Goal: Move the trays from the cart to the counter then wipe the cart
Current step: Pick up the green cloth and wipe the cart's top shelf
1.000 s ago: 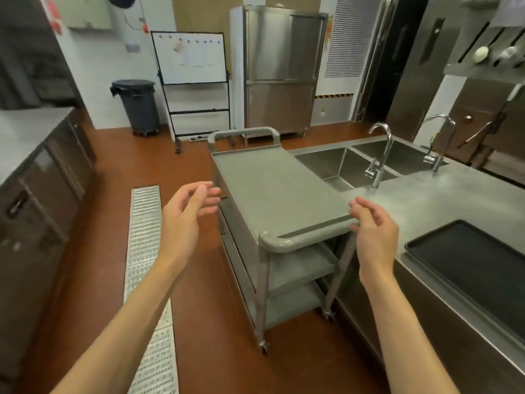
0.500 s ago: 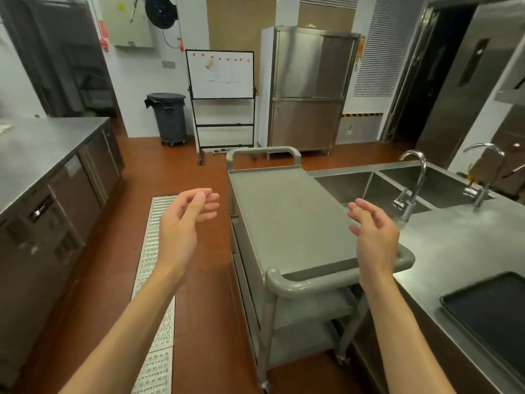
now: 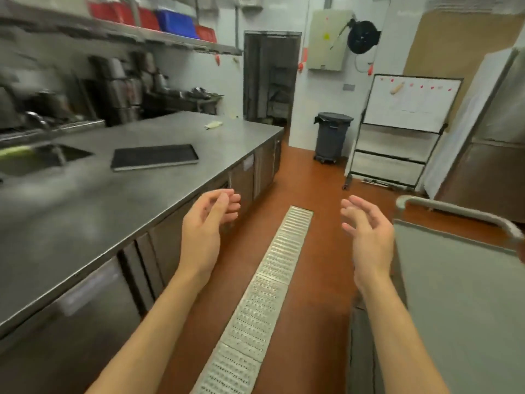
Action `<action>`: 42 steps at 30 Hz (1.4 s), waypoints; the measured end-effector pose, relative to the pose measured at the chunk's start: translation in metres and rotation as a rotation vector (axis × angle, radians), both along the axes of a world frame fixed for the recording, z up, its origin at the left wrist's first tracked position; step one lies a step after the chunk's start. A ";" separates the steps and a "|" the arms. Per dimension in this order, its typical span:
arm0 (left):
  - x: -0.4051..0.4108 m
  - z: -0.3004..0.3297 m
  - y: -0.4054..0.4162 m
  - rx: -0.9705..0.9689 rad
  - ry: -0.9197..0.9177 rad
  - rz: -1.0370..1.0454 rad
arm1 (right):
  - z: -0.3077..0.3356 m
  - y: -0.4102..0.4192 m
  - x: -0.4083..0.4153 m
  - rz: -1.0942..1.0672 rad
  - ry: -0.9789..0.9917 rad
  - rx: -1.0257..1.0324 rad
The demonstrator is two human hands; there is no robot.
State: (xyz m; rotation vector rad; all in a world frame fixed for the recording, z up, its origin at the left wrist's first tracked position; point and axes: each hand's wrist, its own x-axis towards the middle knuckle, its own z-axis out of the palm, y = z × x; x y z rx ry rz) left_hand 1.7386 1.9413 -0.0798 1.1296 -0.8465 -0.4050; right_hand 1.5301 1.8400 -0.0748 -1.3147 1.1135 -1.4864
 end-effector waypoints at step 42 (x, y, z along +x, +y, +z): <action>0.608 -0.315 0.371 1.010 0.109 0.924 | -0.315 0.266 0.858 1.706 1.212 -0.504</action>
